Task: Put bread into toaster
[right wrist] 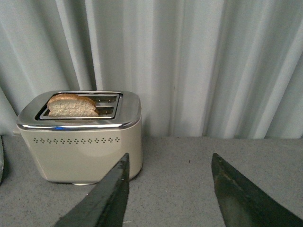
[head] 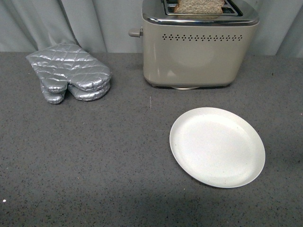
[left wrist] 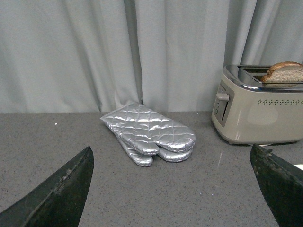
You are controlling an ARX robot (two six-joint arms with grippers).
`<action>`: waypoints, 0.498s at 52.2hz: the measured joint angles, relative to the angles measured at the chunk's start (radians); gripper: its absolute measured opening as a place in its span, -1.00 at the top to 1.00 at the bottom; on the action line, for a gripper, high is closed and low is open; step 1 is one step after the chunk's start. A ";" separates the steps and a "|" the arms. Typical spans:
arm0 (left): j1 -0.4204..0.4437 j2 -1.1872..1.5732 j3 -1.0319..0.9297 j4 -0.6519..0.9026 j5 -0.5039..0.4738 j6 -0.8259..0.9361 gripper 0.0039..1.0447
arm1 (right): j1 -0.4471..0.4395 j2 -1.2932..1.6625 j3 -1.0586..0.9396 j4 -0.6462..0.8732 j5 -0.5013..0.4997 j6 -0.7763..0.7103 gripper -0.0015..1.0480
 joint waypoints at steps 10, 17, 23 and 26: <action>0.000 0.000 0.000 0.000 -0.002 0.000 -0.88 | -0.037 -0.098 -0.082 -0.007 -0.011 0.004 0.71; 0.000 0.000 0.000 0.000 -0.001 0.000 -0.88 | -0.039 -0.176 -0.134 -0.040 -0.011 0.005 0.99; 0.000 0.000 0.000 0.000 -0.002 0.000 -0.88 | -0.038 -0.240 -0.163 -0.073 -0.013 0.005 0.99; 0.000 0.000 0.000 0.000 -0.002 0.000 -0.88 | -0.039 -0.264 -0.172 -0.087 -0.013 0.005 0.99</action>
